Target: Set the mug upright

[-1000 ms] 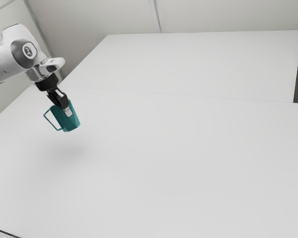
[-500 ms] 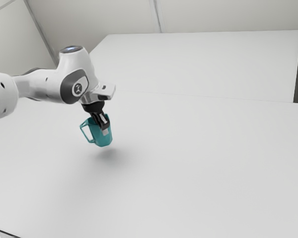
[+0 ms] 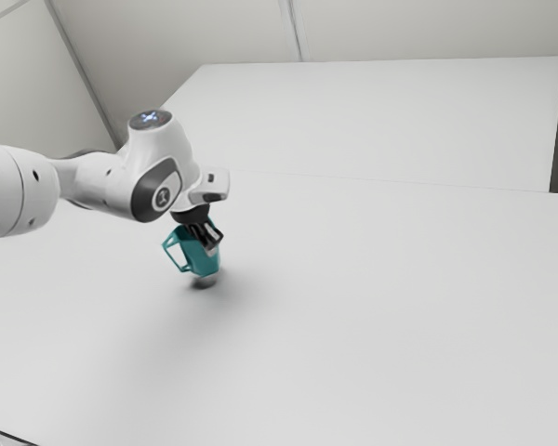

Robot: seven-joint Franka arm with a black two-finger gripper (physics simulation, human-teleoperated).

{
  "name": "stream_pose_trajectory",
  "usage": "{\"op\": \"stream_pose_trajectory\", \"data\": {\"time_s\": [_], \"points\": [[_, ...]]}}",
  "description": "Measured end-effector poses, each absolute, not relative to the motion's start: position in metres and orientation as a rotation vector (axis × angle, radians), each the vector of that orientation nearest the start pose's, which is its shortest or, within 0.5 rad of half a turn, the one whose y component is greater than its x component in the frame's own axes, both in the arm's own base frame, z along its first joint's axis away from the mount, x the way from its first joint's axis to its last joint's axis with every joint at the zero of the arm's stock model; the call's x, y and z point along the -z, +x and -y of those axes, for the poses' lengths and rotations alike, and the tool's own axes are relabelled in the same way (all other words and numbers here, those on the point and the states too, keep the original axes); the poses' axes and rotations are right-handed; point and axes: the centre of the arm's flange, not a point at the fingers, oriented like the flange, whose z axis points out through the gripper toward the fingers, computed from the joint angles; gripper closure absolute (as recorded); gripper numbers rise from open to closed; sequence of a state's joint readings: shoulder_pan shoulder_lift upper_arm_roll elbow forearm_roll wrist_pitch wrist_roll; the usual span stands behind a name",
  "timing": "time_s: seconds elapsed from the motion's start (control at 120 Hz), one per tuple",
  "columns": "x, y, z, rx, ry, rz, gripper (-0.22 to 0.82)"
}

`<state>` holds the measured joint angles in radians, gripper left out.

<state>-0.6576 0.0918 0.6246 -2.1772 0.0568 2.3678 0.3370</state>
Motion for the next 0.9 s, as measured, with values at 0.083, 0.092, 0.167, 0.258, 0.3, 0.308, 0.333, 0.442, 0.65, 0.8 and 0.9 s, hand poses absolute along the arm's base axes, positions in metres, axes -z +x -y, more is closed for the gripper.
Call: {"op": "stream_pose_trajectory", "data": {"time_s": [0.083, 0.092, 0.167, 0.258, 0.3, 0.308, 0.333, 0.442, 0.65, 0.8, 0.9], "points": [[-0.366, 0.557, 0.023, 0.165, -2.968, -0.592, 0.78], [-0.366, 0.557, 0.023, 0.166, -2.969, -0.588, 0.78], [-0.361, 0.558, 0.022, 0.166, -2.987, -0.541, 0.78], [-0.351, 0.56, 0.023, 0.153, -3.006, -0.493, 0.78], [-0.348, 0.56, 0.023, 0.151, -3.016, -0.472, 0.78], [-0.348, 0.56, 0.023, 0.151, -3.018, -0.468, 0.78], [-0.347, 0.561, 0.024, 0.151, -3.023, -0.458, 0.78], [-0.345, 0.561, 0.024, 0.152, -3.036, -0.423, 0.78], [-0.341, 0.561, 0.025, 0.148, -3.048, -0.385, 0.71], [-0.341, 0.561, 0.026, 0.151, -3.062, -0.368, 0.38], [-0.345, 0.561, 0.029, 0.162, -3.063, -0.375, 0.24]]}}
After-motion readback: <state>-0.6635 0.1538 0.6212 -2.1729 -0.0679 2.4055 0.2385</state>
